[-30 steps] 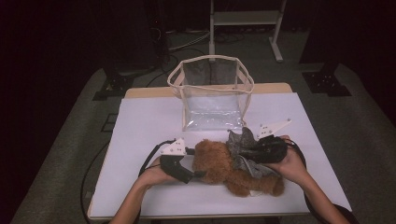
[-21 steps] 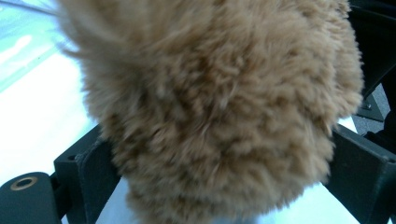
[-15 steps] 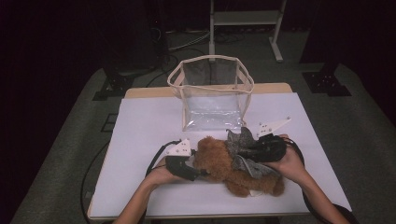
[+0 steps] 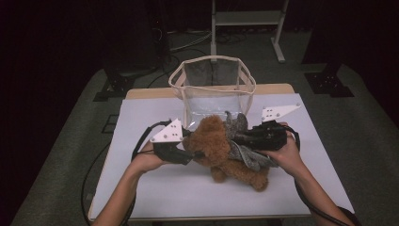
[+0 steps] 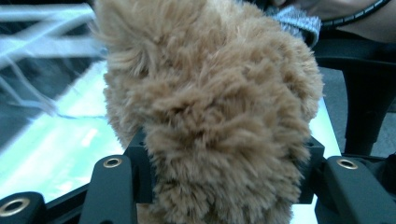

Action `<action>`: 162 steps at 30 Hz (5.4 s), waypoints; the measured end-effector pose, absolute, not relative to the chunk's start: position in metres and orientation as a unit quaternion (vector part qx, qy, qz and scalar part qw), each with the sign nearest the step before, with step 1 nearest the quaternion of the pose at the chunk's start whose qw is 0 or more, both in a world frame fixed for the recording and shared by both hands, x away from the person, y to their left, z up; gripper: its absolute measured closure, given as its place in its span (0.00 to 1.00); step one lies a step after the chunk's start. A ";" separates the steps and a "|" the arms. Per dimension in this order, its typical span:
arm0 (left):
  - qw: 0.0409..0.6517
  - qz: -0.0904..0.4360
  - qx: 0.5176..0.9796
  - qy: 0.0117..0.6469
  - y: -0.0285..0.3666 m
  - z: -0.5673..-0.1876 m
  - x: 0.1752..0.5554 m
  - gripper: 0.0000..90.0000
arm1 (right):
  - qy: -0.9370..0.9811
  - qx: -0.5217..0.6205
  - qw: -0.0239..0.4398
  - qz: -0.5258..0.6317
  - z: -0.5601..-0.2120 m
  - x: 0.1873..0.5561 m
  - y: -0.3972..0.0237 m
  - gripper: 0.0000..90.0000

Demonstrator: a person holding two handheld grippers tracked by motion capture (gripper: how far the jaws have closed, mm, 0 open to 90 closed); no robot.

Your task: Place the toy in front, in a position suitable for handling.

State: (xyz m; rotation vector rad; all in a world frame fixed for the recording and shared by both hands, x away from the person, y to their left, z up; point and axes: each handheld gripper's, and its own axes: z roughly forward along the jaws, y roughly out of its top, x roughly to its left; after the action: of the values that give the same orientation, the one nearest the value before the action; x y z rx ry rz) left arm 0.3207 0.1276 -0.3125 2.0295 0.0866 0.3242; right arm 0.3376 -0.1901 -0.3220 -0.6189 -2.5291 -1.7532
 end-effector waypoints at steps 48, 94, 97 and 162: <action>0.516 0.080 0.852 0.020 0.038 -0.304 0.340 0.09 | -0.853 -0.196 -0.066 -0.478 -0.238 0.334 -0.235 0.86; 0.560 0.122 0.820 0.008 0.060 -0.289 0.326 0.45 | -0.856 -0.124 -0.060 -0.498 -0.202 0.331 -0.180 0.85; 0.556 0.123 0.822 0.009 0.062 -0.288 0.327 0.45 | -0.853 -0.140 -0.060 -0.500 -0.204 0.331 -0.199 0.85; 0.541 0.116 0.833 0.008 0.048 -0.285 0.332 0.42 | -0.849 -0.147 -0.067 -0.503 -0.210 0.324 -0.214 0.85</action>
State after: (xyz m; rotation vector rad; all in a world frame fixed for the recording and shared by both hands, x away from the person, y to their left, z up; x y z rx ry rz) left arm 0.3320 0.0483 -0.2849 1.9794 0.0191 0.2761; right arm 0.3236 -0.2137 -0.2103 -0.4828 -2.7872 -1.6528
